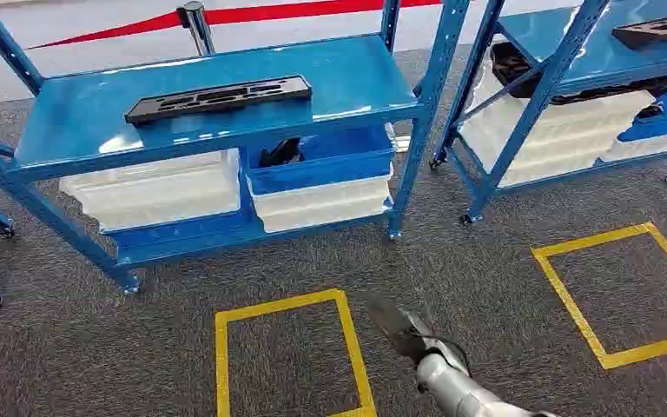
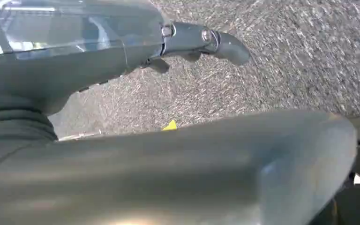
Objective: Take the parts from the cabinet and place them on the table.
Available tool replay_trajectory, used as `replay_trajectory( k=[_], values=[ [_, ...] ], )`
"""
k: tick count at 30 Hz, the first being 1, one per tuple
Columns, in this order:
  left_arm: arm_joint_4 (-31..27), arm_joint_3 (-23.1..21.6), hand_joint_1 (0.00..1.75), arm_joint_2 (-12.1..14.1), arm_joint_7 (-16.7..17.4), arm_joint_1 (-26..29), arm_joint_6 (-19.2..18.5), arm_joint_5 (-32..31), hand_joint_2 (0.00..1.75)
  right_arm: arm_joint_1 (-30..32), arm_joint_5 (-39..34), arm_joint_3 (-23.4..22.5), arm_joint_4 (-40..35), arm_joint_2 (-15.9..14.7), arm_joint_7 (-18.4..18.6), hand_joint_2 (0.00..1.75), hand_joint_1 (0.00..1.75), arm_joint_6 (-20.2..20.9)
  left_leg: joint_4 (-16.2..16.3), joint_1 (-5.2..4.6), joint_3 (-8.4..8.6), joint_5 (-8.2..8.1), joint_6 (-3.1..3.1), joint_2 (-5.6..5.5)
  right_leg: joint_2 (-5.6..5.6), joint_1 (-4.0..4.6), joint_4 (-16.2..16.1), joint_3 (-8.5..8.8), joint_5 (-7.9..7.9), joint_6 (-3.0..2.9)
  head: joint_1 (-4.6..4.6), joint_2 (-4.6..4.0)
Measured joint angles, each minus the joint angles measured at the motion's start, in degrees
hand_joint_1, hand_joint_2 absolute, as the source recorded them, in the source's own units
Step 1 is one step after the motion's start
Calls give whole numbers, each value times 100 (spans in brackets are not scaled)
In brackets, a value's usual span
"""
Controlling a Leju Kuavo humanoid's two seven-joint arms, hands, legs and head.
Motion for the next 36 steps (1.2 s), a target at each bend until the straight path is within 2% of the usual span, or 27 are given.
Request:
replay_trajectory(
  k=[14,18,23,36],
  values=[
    [0,-258,0,-98,96,-150,-135,-212,0,-1793,1545,1049,-267,382,-83,0,0,-88,15,0,-10,1,0,0,3,0,3,-1,4,6,2,0],
    [0,-295,0,-107,96,-161,-135,-262,0,-2094,1961,1256,-328,398,-70,0,0,-422,21,0,-13,1,0,0,3,0,3,-2,5,7,2,0],
    [0,-352,0,-120,111,-166,-135,-376,0,-2500,2765,1606,-400,391,116,0,0,-807,25,0,-14,1,0,0,3,0,3,-2,6,8,2,0],
    [0,-487,0,-129,105,-206,-131,-505,0,-3075,2948,1805,-581,323,52,0,0,-813,28,0,-17,1,0,0,3,0,3,-3,9,13,2,0]
  ],
)
